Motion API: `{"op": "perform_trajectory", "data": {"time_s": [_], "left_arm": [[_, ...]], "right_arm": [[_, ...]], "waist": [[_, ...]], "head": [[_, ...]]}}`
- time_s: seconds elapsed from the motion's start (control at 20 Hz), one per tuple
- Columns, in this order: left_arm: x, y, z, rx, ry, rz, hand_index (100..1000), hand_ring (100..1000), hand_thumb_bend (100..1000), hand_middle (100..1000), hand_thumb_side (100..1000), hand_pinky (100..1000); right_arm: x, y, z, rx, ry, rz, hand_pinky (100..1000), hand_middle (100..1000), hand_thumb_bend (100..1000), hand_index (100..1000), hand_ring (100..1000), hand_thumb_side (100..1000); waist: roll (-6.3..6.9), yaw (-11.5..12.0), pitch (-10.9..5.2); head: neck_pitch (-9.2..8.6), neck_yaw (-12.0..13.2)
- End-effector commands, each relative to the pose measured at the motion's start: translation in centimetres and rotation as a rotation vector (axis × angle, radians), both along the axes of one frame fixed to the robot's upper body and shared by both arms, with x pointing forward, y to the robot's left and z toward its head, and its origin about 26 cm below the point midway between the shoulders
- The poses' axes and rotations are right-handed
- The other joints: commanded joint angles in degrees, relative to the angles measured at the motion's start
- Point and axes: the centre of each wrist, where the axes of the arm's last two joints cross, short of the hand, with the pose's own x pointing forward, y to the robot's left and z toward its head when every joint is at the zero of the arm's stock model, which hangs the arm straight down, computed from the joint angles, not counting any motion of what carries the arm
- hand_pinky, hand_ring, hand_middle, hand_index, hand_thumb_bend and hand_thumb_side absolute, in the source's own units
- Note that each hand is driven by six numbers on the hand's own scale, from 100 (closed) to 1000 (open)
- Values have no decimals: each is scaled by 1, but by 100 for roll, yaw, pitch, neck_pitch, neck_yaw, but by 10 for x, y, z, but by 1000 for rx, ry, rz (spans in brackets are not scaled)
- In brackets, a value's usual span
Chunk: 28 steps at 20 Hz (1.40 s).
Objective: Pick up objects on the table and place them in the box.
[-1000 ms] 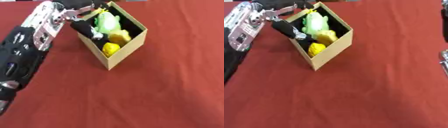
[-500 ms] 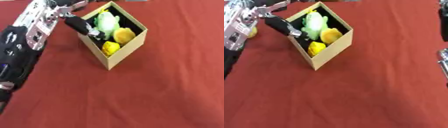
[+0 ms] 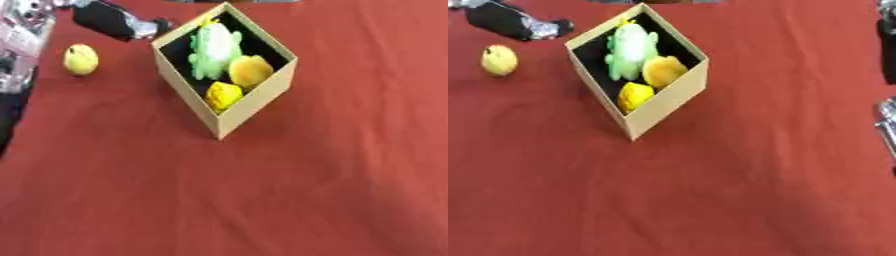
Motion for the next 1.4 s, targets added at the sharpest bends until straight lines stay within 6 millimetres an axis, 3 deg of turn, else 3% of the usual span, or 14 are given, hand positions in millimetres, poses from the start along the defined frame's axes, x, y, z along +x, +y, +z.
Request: {"op": "perform_trajectory", "data": {"time_s": [0.05,0.8,1.25,1.4], "left_arm": [[-3,30,14,17,-6,113,942,879,522,838,552,888],[36,68,-28,-23,175,302,933,867,536,827,560,873],[54,75,-52,-65,235,353,923,853,533,813,564,856],[59,77,-58,-85,224,372,911,840,487,797,563,839]], "right_arm": [[-5,-3,11,-23,-41,-13,849,753,100,776,796,792],[-5,-3,9,-14,-34,-14,849,751,100,776,797,797],[-5,-2,9,-3,-32,-12,850,749,100,775,796,800],[-5,-1,9,2,-32,-12,850,749,100,775,796,802]], "waist": [[-34,10,-118],[-200,38,-67],[-237,-19,-8],[-238,-46,17]], "head": [[-36,1],[-166,203],[-254,264],[-277,281]]}}
